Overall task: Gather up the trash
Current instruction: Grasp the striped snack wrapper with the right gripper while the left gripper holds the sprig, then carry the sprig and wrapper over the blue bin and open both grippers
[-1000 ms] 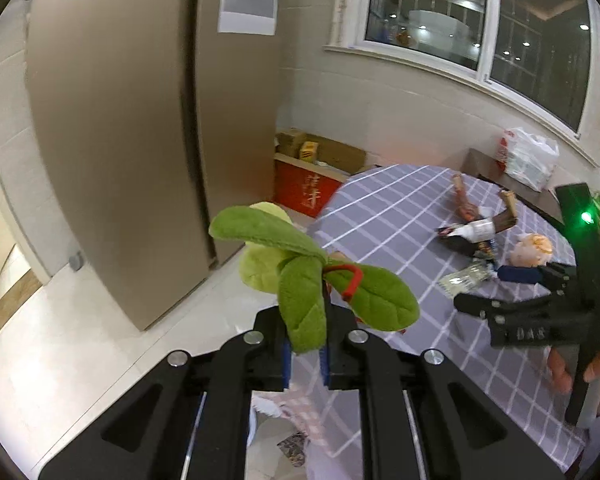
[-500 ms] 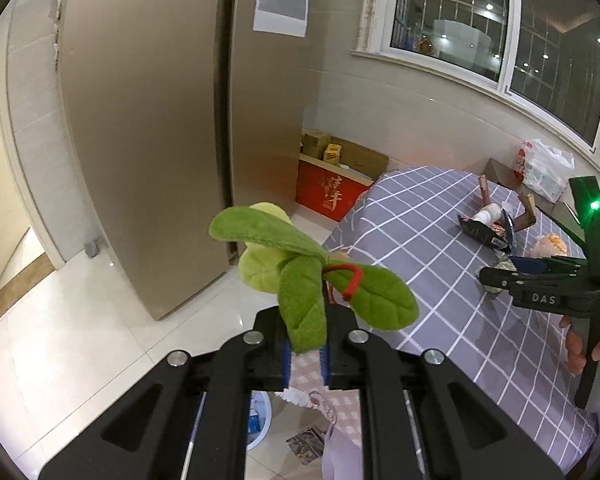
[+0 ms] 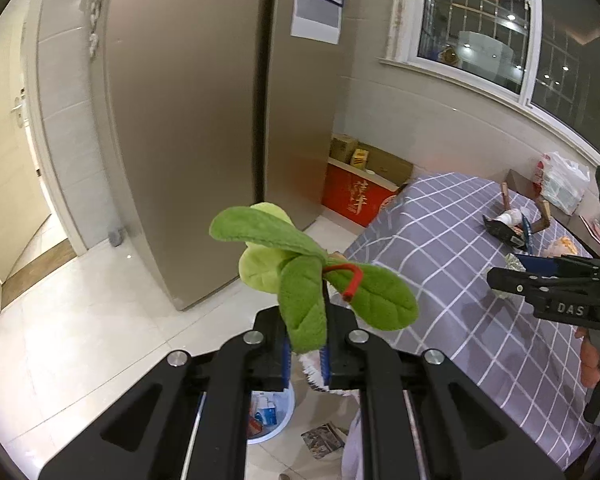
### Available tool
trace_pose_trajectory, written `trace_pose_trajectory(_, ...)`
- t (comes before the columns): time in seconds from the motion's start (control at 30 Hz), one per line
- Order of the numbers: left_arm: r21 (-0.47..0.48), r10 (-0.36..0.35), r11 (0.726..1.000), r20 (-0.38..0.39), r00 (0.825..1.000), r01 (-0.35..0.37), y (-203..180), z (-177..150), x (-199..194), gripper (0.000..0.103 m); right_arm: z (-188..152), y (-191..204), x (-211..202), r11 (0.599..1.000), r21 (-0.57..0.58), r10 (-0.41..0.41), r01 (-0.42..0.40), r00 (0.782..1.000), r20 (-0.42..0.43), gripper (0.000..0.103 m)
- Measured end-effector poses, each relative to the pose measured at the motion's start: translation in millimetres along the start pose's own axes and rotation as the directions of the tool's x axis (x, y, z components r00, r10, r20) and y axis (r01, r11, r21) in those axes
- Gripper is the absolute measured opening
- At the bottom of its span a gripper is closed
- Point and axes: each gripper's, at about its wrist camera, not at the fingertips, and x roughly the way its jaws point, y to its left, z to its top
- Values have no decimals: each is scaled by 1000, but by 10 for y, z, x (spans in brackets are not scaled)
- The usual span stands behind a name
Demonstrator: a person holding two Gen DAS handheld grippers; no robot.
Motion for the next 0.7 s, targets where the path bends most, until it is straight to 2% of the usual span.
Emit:
trace_pose_trajectory(0.4, -43, 84, 995, -24, 996, -85, 425, -196, -73, 14, 57, 897, 191, 985, -125, 118, -123, 992, -39, 60)
trace_pose_trajectory(0.47, -65, 123, 990, -21, 992, -124, 492, -191, -68, 44, 61, 989, 254, 983, -130, 126, -132, 991, -52, 60)
trace_pose_trajectory(0.5, -75, 145, 987, -12, 989, -146, 518, -182, -69, 65, 63, 1034, 293, 982, -130, 128, -134, 990, -57, 60)
trace_pose_trajectory(0.7, -84, 165, 983, -14, 986, -166, 649, -215, -99, 66, 35, 1199, 465, 980, -126, 140, -152, 985, -100, 60)
